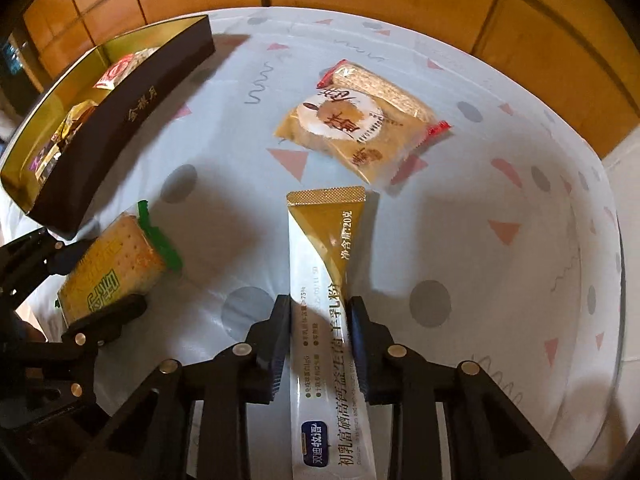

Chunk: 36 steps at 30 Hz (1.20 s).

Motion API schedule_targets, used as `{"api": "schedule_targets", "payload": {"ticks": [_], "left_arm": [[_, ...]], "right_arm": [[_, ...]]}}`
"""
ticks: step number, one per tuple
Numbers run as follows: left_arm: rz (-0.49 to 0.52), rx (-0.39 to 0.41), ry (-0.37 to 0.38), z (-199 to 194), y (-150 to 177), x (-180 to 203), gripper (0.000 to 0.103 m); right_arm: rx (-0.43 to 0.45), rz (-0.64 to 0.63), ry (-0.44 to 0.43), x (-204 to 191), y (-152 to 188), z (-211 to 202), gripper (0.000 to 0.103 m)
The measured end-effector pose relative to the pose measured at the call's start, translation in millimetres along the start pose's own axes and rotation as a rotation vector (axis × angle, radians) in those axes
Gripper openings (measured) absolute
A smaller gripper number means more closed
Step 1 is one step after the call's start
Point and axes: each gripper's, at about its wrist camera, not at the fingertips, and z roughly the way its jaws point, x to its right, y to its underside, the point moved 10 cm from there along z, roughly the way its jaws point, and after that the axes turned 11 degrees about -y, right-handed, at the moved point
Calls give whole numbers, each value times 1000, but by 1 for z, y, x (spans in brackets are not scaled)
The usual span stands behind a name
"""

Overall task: Organize snacks
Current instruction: 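Carry the cracker packet over the gold tin and release it with the left tool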

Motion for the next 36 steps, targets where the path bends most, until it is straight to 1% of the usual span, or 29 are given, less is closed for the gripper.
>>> {"api": "schedule_targets", "payload": {"ticks": [5,9,10,14,18,20,22,23,24,28,31,33,36], "left_arm": [[4,-2,-10,0,-2,1,47],[-8,-13,5,-2,-3,-1,47],[-9,-14,12,-5,-4,-1,47],[-29,16,45,-20,-12,-2,47],[-61,75,90,-51,-28,-10,47],[-95,116,103,-71,-42,-24,47],[-156,138,112,-86,-54,-44,47],[-203,153,108,-93,-61,-62,47],[-227,158,99,-96,-64,-74,47],[-374,157,12,-99,-74,-148,47],[-466,127,-82,-90,-72,-205,47],[-526,94,-115,-83,-68,-237,47],[-597,45,-163,-65,-60,-275,47]], "right_arm": [[29,-20,23,-2,8,-3,30],[63,-32,43,-5,11,-4,30],[76,-35,55,-6,6,-2,29],[104,-51,101,-17,16,-8,29],[103,-33,91,-17,16,-9,29],[107,-36,93,-17,16,-10,29],[110,-39,96,-16,15,-9,29],[111,-38,95,-16,15,-9,29],[112,-36,93,-15,14,-9,29],[122,-27,88,-13,13,-8,29],[130,-22,87,-12,13,-8,29],[134,-18,84,-12,13,-8,29],[139,-11,78,-11,13,-9,29]]}}
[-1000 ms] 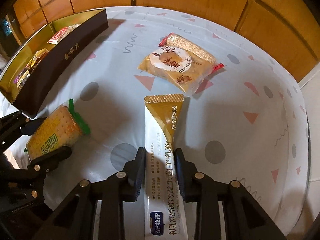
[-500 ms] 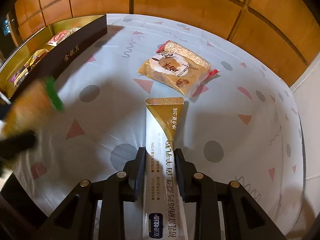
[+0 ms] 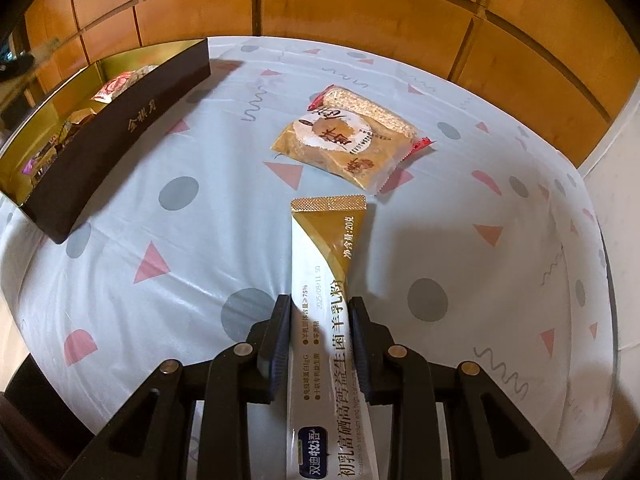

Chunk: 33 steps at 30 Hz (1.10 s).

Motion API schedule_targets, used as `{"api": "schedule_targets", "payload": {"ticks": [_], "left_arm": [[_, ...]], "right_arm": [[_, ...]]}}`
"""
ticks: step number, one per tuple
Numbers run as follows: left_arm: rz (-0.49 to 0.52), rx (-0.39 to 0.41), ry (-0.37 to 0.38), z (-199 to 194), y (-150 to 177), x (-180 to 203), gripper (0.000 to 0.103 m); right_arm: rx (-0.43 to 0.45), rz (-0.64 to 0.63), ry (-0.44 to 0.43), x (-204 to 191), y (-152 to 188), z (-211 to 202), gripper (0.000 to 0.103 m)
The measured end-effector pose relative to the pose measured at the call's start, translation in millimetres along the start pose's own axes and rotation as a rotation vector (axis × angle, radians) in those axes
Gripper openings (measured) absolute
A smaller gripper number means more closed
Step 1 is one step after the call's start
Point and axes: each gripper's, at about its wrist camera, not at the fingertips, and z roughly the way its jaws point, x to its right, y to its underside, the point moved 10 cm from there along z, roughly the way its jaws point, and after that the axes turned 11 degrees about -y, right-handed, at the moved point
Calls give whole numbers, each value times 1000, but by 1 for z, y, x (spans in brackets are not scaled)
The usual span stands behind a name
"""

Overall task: Organize snacks
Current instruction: 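Carry the cracker packet over the gold tin and release it with the left tool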

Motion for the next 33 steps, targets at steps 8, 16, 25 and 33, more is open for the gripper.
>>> {"api": "schedule_targets", "payload": {"ticks": [8,16,25,33], "left_arm": [[-130,-110,-45,59,-4,-22,47],[-126,-157,-72,71,17,-22,47],[-36,-75,-171,30,45,-19,47],[77,1,-184,-4,71,5,47]], "right_arm": [[13,22,-10,1,1,0,31],[16,39,-7,1,0,-1,31],[36,48,13,3,0,-3,31],[40,45,26,2,-1,-4,31]]}}
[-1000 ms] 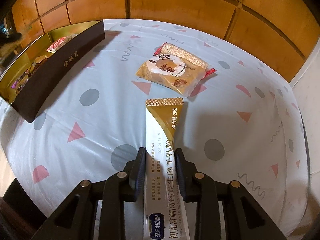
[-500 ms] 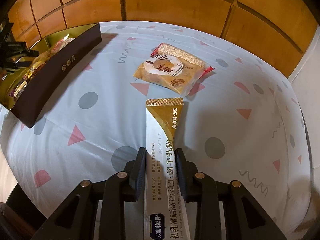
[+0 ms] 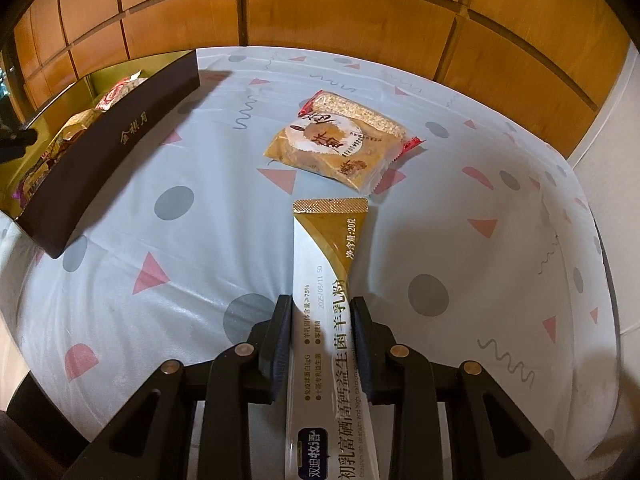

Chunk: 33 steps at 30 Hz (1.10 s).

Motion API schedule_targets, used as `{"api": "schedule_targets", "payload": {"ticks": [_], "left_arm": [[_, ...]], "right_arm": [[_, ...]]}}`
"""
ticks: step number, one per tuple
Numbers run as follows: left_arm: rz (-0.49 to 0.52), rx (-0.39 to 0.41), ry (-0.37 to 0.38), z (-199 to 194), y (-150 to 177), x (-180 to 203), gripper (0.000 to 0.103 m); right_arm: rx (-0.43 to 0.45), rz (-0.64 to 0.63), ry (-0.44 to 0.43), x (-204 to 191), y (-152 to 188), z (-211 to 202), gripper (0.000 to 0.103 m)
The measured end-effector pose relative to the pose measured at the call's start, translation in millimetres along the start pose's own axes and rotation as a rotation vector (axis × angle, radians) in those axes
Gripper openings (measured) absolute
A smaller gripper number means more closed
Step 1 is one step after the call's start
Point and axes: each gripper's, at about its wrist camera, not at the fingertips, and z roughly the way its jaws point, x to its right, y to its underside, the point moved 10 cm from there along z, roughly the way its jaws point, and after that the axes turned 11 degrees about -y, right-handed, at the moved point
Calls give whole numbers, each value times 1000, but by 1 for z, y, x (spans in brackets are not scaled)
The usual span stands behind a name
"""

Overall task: Organize snacks
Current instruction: 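Carry the cracker packet over the gold tin and release it with the left tool, then carry the white-gold milk stick into the gold tin and release it with the right tool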

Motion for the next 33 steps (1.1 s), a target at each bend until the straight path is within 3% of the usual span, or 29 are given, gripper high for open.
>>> {"api": "schedule_targets", "payload": {"ticks": [10,22,27,33], "left_arm": [[84,91,-28,-32,12,5,47],[71,77,-29,-35,22,-5,47],[60,77,-28,-35,24,-11,47],[60,91,-38,-35,25,-16,47]], "right_arm": [[-9,11,7,-1,-2,0,28],[-10,101,-21,1,-6,4,27],[-6,165,-80,-5,-10,6,27],[-16,138,-65,-16,-16,11,27]]}}
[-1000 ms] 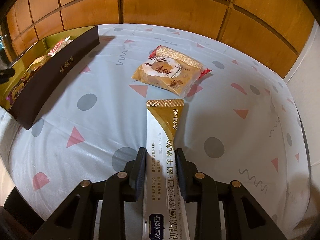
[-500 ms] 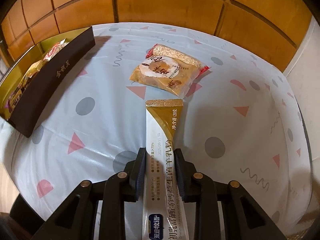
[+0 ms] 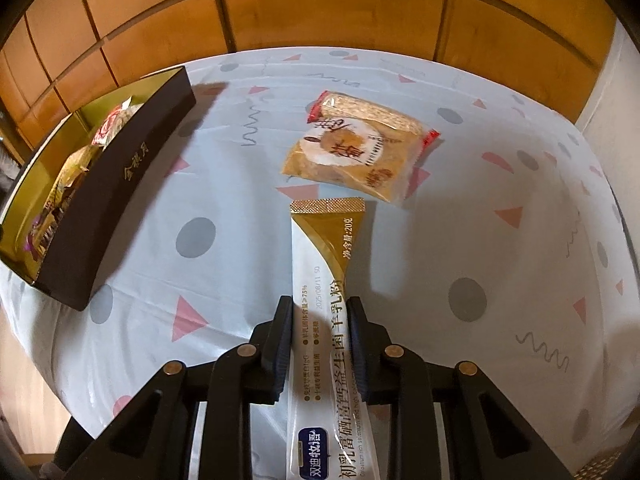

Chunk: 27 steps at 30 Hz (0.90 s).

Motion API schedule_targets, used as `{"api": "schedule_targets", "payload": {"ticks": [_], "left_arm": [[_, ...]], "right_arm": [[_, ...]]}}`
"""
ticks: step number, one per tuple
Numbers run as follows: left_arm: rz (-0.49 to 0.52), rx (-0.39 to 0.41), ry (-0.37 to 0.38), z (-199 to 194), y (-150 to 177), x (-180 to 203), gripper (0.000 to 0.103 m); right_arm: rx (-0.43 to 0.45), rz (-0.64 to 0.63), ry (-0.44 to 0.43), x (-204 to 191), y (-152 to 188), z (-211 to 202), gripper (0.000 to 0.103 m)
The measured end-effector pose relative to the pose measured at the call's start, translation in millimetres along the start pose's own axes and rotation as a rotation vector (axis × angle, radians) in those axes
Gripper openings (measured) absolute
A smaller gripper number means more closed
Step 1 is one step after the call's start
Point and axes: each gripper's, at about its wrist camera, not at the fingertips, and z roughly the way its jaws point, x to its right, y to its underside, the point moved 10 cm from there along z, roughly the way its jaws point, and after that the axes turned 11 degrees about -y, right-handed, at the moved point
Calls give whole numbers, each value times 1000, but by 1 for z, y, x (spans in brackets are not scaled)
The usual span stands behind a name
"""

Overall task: Organize snacks
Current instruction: 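Carry the white-gold milk stick into the gold tin and release it with the right tool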

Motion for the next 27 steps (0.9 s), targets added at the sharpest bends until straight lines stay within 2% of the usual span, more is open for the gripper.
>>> {"api": "schedule_targets", "payload": {"ticks": [3,9,20,23,27], "left_arm": [[-7,-4,-2,2,1,-2,47],[0,21,-8,-3,-1,-3,47],[-1,29,-17,-2,0,-7,47],[2,26,-18,0,2,-7,47],[0,19,-13,1,3,-6,47]], "right_arm": [[-3,3,1,-2,-2,2,27],[-10,46,-50,-9,-4,4,27],[26,280,-248,-12,-8,6,26],[28,353,-329,-15,-7,5,26],[24,380,-361,-20,-9,6,26]]}}
